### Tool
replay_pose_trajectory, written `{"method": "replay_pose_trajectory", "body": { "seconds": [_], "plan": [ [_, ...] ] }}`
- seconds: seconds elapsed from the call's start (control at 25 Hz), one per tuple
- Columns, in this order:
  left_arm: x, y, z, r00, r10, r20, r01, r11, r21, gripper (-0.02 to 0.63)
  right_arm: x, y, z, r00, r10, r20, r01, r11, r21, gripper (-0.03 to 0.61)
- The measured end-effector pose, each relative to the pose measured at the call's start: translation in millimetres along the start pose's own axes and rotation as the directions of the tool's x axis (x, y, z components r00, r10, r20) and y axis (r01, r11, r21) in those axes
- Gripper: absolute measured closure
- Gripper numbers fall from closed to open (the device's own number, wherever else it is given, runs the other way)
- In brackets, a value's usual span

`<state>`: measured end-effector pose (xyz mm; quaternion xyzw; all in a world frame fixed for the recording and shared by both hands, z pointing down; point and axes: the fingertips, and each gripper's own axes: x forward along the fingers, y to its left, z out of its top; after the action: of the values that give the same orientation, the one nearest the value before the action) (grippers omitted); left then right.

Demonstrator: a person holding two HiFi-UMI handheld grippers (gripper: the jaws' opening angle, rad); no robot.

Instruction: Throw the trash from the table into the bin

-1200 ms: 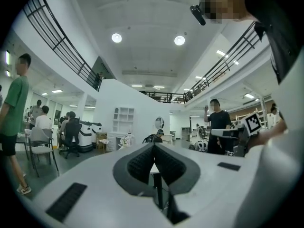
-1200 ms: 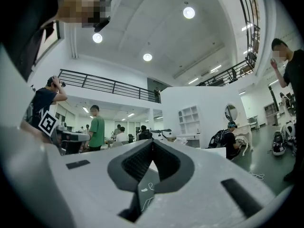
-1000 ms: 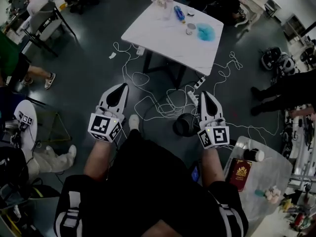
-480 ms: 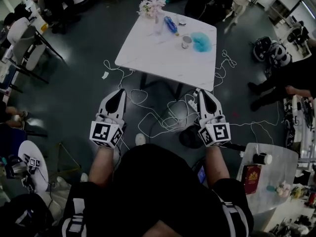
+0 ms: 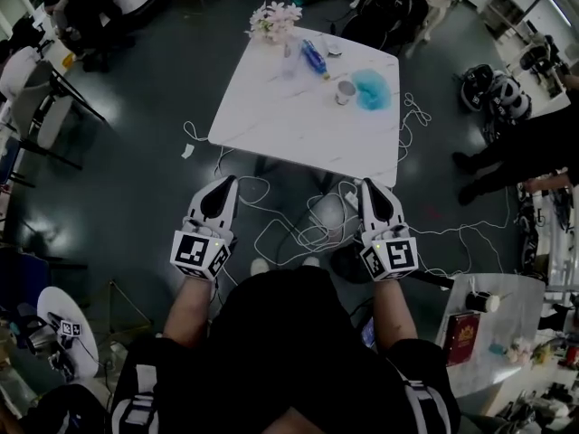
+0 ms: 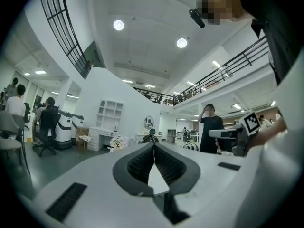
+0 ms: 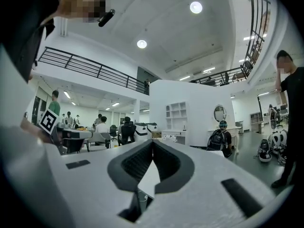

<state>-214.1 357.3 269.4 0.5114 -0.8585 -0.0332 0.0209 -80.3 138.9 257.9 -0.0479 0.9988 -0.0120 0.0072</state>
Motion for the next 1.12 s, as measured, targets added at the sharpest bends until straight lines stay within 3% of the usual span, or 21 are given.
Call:
{"method": "replay_pose_trajectory", "body": {
  "seconds": [0.24, 0.68, 0.88, 1.12],
  "plan": [
    [49, -15, -2, 1.000, -0.026, 0.005, 0.026, 1.000, 0.003, 0.598, 21, -53, -8, 1.000, -0.002, -0.014, 0.002, 1.000, -0.001, 0.575],
    [163, -40, 4, 0.996, 0.072, 0.051, -0.073, 0.997, 0.014, 0.598, 84, -176, -18, 0.997, 0.066, -0.032, -0.067, 0.998, -0.017, 0.575],
    [202, -45, -3, 0.994, 0.102, 0.036, -0.102, 0.995, 0.012, 0.598, 97, -209, -29, 0.995, 0.090, -0.047, -0.091, 0.996, -0.009, 0.575],
    [237, -53, -11, 0.997, 0.071, -0.001, -0.071, 0.997, 0.042, 0.598, 116, -236, -44, 0.995, 0.073, -0.071, -0.074, 0.997, -0.001, 0.575]
  ]
}}
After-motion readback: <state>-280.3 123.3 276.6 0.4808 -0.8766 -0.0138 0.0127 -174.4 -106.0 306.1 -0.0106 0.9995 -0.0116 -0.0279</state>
